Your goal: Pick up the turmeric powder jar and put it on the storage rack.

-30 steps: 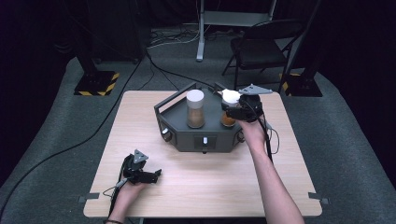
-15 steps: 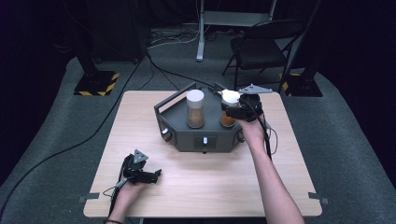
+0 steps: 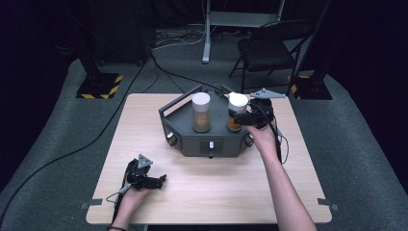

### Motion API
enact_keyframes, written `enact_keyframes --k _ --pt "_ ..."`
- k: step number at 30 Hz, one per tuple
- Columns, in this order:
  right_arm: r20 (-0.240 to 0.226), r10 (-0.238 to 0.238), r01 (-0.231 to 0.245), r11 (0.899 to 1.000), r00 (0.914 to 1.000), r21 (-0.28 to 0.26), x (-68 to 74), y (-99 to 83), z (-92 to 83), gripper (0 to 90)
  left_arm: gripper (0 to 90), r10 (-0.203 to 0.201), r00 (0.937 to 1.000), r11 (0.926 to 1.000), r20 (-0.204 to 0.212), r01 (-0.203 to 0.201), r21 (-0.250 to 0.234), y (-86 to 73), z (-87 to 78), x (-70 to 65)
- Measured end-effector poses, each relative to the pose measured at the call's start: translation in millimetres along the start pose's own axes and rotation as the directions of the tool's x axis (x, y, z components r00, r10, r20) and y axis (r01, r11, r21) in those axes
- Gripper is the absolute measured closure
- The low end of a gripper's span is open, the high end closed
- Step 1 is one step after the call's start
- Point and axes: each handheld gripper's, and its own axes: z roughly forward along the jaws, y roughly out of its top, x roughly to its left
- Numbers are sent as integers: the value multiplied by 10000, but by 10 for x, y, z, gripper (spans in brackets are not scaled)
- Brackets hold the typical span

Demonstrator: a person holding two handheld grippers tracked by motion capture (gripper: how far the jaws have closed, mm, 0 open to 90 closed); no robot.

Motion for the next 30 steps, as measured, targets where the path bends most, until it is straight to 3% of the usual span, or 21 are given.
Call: enact_keyframes --k 9,30 --pt "67 16 -16 10000 10000 -44 -19 -107 -123 8 6 -4 10000 10000 -1 4 -2 0 0 -1" --pt "481 384 -367 9987 9981 -353 -141 -542 -416 0 6 -6 10000 10000 -1 6 -4 -1 0 -1"
